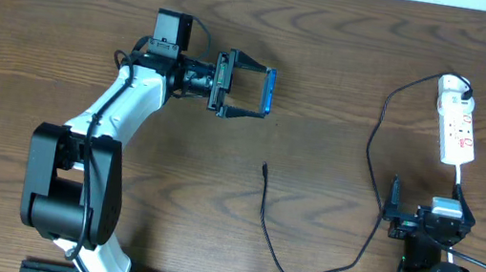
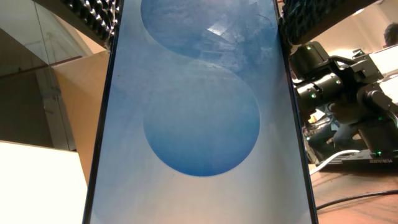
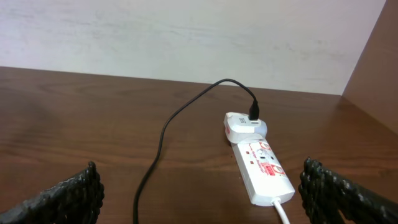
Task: Plug charger to phone and switch on socket
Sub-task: 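Hold the phone raised and rotate it toward the right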
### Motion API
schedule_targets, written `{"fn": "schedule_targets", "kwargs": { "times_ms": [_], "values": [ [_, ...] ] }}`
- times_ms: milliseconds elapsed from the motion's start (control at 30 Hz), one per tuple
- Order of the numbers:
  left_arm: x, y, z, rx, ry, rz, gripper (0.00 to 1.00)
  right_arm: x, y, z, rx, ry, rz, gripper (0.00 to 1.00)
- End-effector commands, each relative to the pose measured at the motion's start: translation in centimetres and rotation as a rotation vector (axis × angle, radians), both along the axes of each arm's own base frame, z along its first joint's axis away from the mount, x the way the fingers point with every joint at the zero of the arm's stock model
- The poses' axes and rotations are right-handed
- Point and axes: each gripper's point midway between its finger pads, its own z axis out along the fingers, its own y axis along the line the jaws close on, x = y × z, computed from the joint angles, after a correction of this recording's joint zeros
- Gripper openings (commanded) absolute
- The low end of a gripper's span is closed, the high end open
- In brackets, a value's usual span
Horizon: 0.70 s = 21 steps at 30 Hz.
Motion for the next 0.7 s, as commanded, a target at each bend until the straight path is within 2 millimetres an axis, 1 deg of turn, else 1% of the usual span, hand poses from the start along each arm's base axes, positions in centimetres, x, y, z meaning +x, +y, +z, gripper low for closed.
{"fn": "schedule_targets", "kwargs": {
  "times_ms": [0,667],
  "values": [
    [-0.27,0.00,1.59,-0.022,-0.061,-0.015,0.07,-0.03,-0.04,-0.02,-0.013,0.000,-0.003,0.99],
    [-0.18,0.01,1.49,-0.016,-0.064,-0.010,0.08,-0.03,-0.04,-0.02,-0.013,0.000,-0.003,0.99]
  ]
}}
